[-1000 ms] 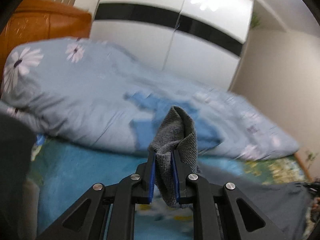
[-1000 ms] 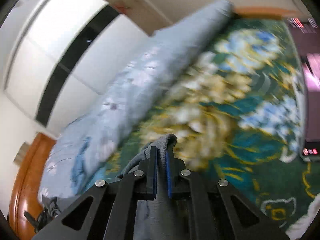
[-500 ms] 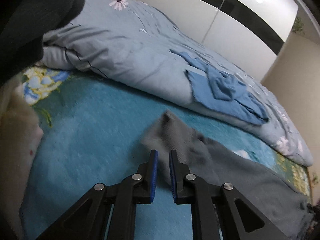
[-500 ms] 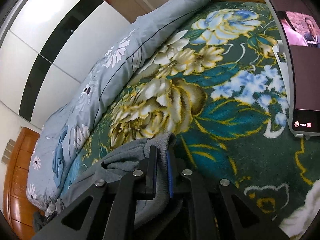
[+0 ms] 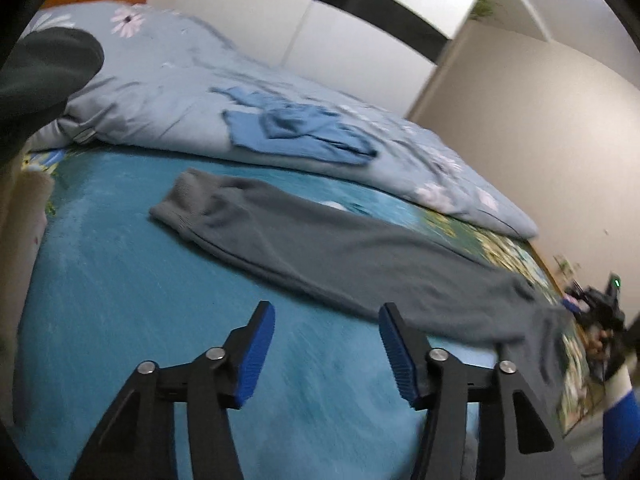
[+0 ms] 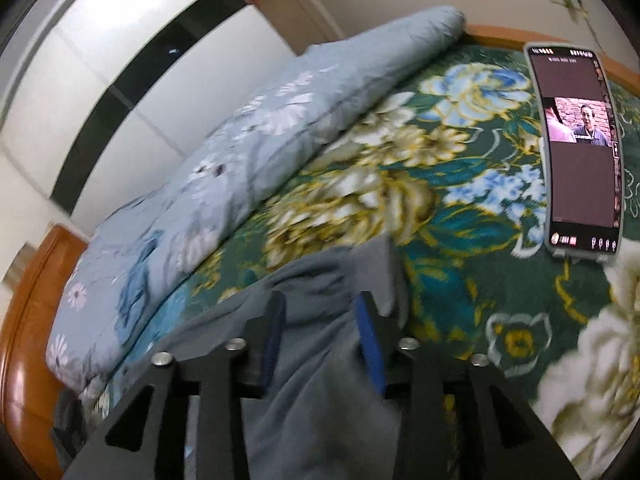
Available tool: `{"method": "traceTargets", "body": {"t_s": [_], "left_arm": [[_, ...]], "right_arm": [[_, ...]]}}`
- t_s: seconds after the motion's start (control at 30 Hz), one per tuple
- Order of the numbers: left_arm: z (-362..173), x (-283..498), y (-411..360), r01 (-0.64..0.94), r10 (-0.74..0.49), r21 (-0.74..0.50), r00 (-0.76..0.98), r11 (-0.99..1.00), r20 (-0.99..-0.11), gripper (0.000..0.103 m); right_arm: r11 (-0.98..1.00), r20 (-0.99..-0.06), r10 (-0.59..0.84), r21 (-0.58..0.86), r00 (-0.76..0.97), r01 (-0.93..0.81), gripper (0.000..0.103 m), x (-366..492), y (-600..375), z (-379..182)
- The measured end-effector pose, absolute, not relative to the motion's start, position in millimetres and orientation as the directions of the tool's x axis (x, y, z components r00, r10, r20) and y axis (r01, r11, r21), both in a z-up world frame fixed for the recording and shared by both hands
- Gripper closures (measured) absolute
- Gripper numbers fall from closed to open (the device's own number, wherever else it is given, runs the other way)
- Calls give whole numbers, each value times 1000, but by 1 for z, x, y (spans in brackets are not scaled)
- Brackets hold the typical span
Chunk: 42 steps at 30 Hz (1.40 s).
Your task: Fold clothes
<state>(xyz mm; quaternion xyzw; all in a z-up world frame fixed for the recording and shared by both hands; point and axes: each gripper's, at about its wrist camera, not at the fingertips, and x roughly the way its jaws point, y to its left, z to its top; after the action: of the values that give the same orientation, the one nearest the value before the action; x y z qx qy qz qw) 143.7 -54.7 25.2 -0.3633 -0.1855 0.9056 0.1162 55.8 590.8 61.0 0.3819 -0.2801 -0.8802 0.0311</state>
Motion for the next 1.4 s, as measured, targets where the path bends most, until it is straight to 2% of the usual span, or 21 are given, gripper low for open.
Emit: {"method": "traceTargets", "body": {"t_s": [0.13, 0.27, 0.47, 0.73, 0.93, 1.03, 1.13, 1.17, 1.23, 1.3, 1.4], "left_arm": [[21, 182, -43, -143, 395, -417, -682, -898, -616, 37], [10, 211, -39, -187, 462, -455, -627, -871, -627, 35], [-8, 219, -21, -220, 559, -533, -533, -817, -636, 34], [14, 240, 12, -399, 630, -488, -504, -776, -590, 34], [6, 235, 45, -449, 654, -480, -438, -753, -617, 36], [-3, 233, 53, -442, 663, -500, -399, -745, -633, 43], [-7, 234, 53, -438, 699, -548, -375, -713, -610, 52], [-7, 233, 51, -434, 715, -571, -368, -697, -594, 63], [-10, 230, 48, -411, 750, -628, -352, -661, -560, 71], [-14, 226, 45, -379, 752, -650, -351, -659, -558, 76], [-15, 228, 54, -387, 688, -569, -365, -725, -628, 77]], "right_arm": [[-854, -630, -320, 516, -707, -73, 51, 100, 553, 60], [-872, -646, -357, 490, -674, -8, 41, 146, 514, 41], [-852, -639, -368, 523, -675, -30, 39, 201, 490, 19], [-823, -627, -377, 564, -681, -64, 39, 250, 476, 8], [-810, -619, -391, 583, -682, -64, 39, 259, 468, 6], [-810, -624, -392, 582, -676, -67, 39, 263, 464, 5], [-807, -625, -393, 586, -675, -73, 39, 268, 464, 2], [-804, -625, -394, 590, -674, -77, 39, 269, 464, 1], [-795, -625, -395, 600, -673, -90, 39, 271, 467, -2], [-786, -625, -396, 610, -672, -104, 39, 273, 469, -6], [-772, -627, -396, 623, -671, -127, 39, 277, 473, -12]]}}
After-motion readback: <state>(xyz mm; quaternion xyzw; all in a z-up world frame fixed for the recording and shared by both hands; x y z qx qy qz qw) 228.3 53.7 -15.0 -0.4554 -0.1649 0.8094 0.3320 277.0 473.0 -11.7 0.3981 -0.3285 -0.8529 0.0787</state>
